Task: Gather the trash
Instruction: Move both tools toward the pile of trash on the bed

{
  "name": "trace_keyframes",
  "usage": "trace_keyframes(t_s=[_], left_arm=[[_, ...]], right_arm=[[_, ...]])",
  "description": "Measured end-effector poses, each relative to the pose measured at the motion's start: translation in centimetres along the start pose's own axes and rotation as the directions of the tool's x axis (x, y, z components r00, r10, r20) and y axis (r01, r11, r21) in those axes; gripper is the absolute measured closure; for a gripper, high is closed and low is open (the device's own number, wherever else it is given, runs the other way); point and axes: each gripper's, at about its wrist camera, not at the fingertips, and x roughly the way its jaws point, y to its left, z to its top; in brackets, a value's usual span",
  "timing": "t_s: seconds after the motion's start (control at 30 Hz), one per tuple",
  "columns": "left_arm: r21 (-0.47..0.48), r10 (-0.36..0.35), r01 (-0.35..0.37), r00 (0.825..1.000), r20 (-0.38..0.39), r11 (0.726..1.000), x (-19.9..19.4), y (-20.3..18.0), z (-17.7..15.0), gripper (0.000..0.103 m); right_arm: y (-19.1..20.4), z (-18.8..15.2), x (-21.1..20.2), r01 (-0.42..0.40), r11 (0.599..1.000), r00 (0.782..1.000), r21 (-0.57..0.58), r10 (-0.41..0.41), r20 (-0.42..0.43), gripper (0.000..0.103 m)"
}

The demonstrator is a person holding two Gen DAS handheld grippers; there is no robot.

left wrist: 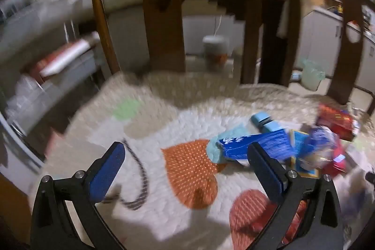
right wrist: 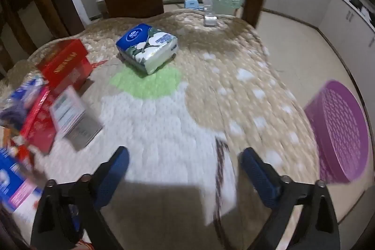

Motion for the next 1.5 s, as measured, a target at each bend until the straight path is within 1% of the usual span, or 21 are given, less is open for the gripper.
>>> trace_keyframes(t_s=[0.07, 0.13, 0.17, 0.23, 0.33, 0.4, 0.43, 0.5, 0.53, 0.57, 0.7, 0.77, 0.83, 0.93, 1.0, 1.1, 1.13, 1.2, 1.3, 1.4, 1.5], left_arm=[[0.016, 0.008, -0.009, 0.998, 0.061, 1.000, -3.1, 0.3, 0.4, 0.000], [0.015, 0.006, -0.008, 0.994, 0.110, 1.000, -6.0, 0.6, 0.8, 0.000], [0.014, 0.003, -0.005, 0.993, 0.122, 1.000, -6.7, 0.5, 0.9, 0.000], [0.006, -0.020, 0.019, 0.986, 0.163, 1.000, -9.5, 0.1, 1.1, 0.000], [0.026, -0.083, 0.080, 0.980, 0.183, 0.996, -13.4, -1.1, 0.6, 0.000], [0.059, -0.106, 0.097, 0.977, 0.184, 0.994, -15.1, -1.3, 0.7, 0.000], [0.084, -0.109, 0.096, 0.980, 0.169, 0.992, -15.6, -1.8, 1.1, 0.000], [0.134, -0.109, 0.087, 0.980, 0.168, 0.987, -17.1, -3.1, 1.0, 0.000], [0.146, -0.119, 0.093, 0.976, 0.182, 0.985, -18.0, -3.3, 0.7, 0.000], [0.158, -0.131, 0.100, 0.971, 0.198, 0.982, -18.9, -3.6, 0.4, 0.000], [0.269, -0.120, 0.070, 0.977, 0.176, 0.961, -20.0, -6.2, 0.6, 0.000], [0.276, -0.133, 0.082, 0.976, 0.170, 0.958, -20.3, -6.6, 0.7, 0.000], [0.263, -0.149, 0.102, 0.975, 0.164, 0.959, -20.5, -6.2, 0.6, 0.000], [0.246, -0.168, 0.133, 0.977, 0.130, 0.960, -20.1, -6.5, 0.5, 0.000], [0.232, -0.186, 0.158, 0.977, 0.107, 0.960, -19.7, -6.2, 0.6, 0.000], [0.224, -0.188, 0.162, 0.977, 0.097, 0.961, -19.3, -6.0, 0.2, 0.000], [0.225, -0.184, 0.159, 0.978, 0.095, 0.961, -19.2, -6.0, 0.1, 0.000], [0.224, -0.181, 0.156, 0.979, 0.097, 0.962, -19.0, -6.0, -0.2, 0.000], [0.221, -0.184, 0.162, 0.980, 0.080, 0.962, -18.6, -5.9, -0.3, 0.000], [0.228, -0.184, 0.164, 0.981, 0.068, 0.960, -18.2, -6.1, -0.4, 0.000], [0.235, -0.184, 0.165, 0.981, 0.062, 0.958, -18.0, -6.3, -0.6, 0.000]], right_arm=[[0.4, -1.1, -2.5, 0.036, 0.999, 0.998, -0.014, -0.035, 0.059, 0.008], [1.0, -2.2, -5.9, 0.062, 0.997, 0.991, -0.036, -0.057, 0.125, 0.008], [1.4, -2.5, -7.1, 0.072, 0.996, 0.987, -0.044, -0.065, 0.148, 0.008], [1.9, -3.1, -10.0, 0.104, 0.993, 0.976, -0.061, -0.090, 0.197, 0.008], [2.7, -3.9, -14.0, 0.143, 0.987, 0.958, -0.076, -0.118, 0.263, 0.008], [3.3, -4.3, -16.7, 0.179, 0.980, 0.943, -0.084, -0.147, 0.297, 0.008], [3.2, -4.6, -18.0, 0.183, 0.980, 0.939, -0.081, -0.150, 0.308, 0.008], [3.3, -5.0, -20.2, 0.179, 0.982, 0.934, -0.067, -0.148, 0.326, 0.008], [3.2, -5.2, -20.9, 0.175, 0.983, 0.931, -0.061, -0.145, 0.334, 0.008], [3.1, -5.3, -21.5, 0.175, 0.983, 0.929, -0.057, -0.146, 0.340, 0.007], [3.1, -5.9, -23.4, 0.216, 0.975, 0.910, -0.049, -0.183, 0.371, 0.007], [3.1, -6.1, -24.0, 0.214, 0.976, 0.908, -0.050, -0.180, 0.379, 0.007], [3.2, -6.4, -24.2, 0.188, 0.981, 0.914, -0.057, -0.153, 0.377, 0.007], [3.6, -6.7, -24.0, 0.142, 0.987, 0.930, -0.078, -0.106, 0.353, 0.007], [3.9, -7.0, -23.8, 0.095, 0.991, 0.944, -0.093, -0.060, 0.324, 0.007], [4.3, -7.5, -23.3, 0.010, 0.994, 0.962, -0.111, 0.021, 0.273, 0.007], [4.4, -7.6, -23.0, -0.035, 0.993, 0.966, -0.114, 0.063, 0.250, 0.007], [4.5, -7.9, -22.7, -0.090, 0.989, 0.969, -0.115, 0.114, 0.219, 0.007], [4.7, -8.4, -22.3, -0.168, 0.979, 0.966, -0.114, 0.187, 0.176, 0.007], [5.0, -8.9, -22.1, -0.226, 0.968, 0.960, -0.110, 0.240, 0.141, 0.007], [4.9, -9.2, -21.9, -0.251, 0.962, 0.957, -0.104, 0.263, 0.120, 0.007]])
